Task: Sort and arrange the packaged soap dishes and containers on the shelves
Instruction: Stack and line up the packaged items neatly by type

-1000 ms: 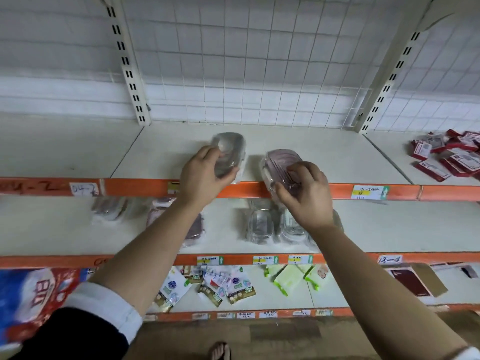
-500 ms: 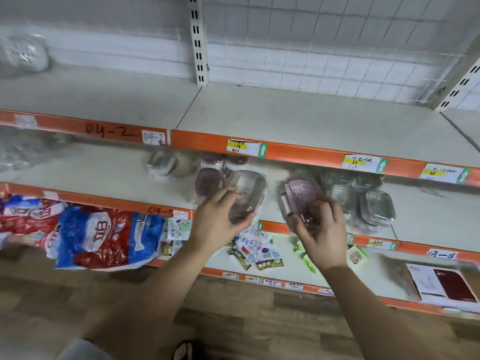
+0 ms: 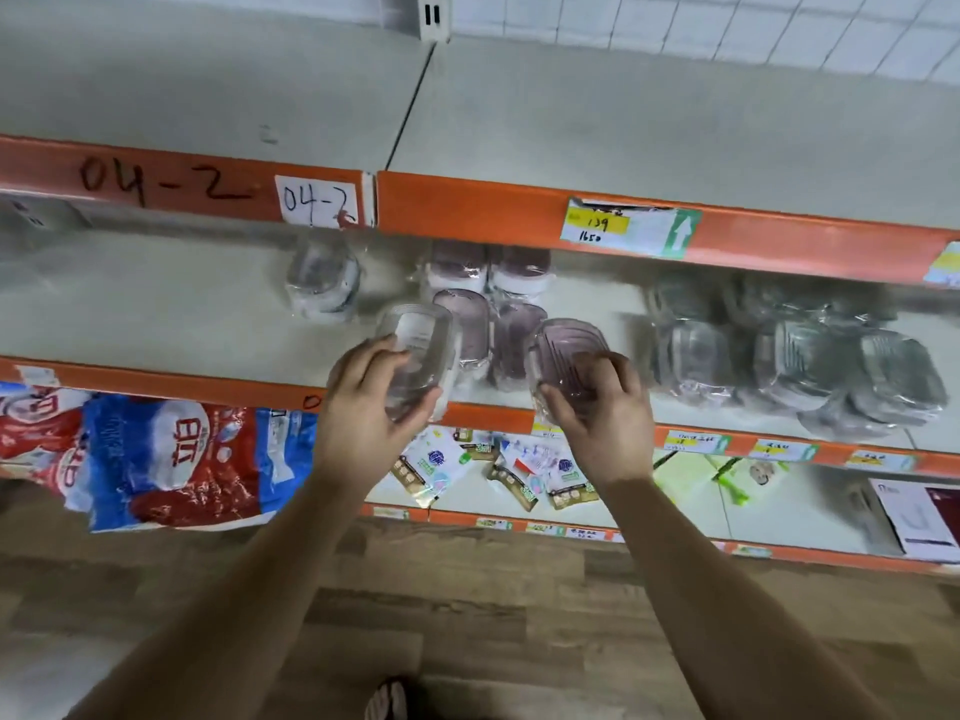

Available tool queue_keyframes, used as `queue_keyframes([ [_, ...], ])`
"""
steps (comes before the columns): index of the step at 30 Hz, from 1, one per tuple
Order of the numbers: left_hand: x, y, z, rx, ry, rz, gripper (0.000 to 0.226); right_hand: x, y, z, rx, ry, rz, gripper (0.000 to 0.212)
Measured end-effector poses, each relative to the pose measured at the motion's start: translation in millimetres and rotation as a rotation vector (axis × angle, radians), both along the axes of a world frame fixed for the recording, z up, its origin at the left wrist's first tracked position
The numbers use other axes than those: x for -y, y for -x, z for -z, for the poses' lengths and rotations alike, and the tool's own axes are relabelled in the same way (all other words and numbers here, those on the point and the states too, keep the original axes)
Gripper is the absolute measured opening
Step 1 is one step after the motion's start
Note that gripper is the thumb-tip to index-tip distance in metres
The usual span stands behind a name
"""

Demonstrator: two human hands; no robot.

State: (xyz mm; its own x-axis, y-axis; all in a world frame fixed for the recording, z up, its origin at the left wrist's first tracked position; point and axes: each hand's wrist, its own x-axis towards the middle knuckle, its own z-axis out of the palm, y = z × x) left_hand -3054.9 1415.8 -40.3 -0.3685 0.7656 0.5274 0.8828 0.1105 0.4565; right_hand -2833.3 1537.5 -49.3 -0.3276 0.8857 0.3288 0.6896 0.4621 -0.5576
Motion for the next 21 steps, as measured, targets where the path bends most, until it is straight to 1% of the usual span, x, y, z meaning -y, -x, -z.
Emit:
queue_keyframes([
  [3, -8.8, 27.2, 16.5, 0.001, -0.080, -0.034, 0.046, -19.6, 21.1, 14.7, 0.030, -0.020, 0.011, 0.041],
  [6, -18.6, 46.0, 29.1, 0.006, -0.095, -0.070, 0.046, -37.4, 39.0, 24.4, 0.073, -0.059, 0.044, 0.042],
  [13, -25.9, 73.2, 51.0, 0.051, -0.021, -0.059, 0.048, -61.1, 67.4, 39.2, 0.192, -0.096, 0.115, 0.043],
  [17, -23.6, 80.9, 60.3, 0.102, -0.004, -0.061, 0.045, -56.0, 75.1, 46.4, 0.263, 0.019, 0.075, 0.045],
  [19, -22.4, 84.6, 66.7, 0.107, 0.016, -0.050, 0.043, -50.0, 78.0, 47.0, 0.260, 0.026, 0.110, 0.050],
  [21, -21.6, 90.6, 73.9, 0.094, 0.041, -0.048, 0.038, -43.9, 83.6, 43.8, 0.222, -0.049, 0.107, 0.055],
])
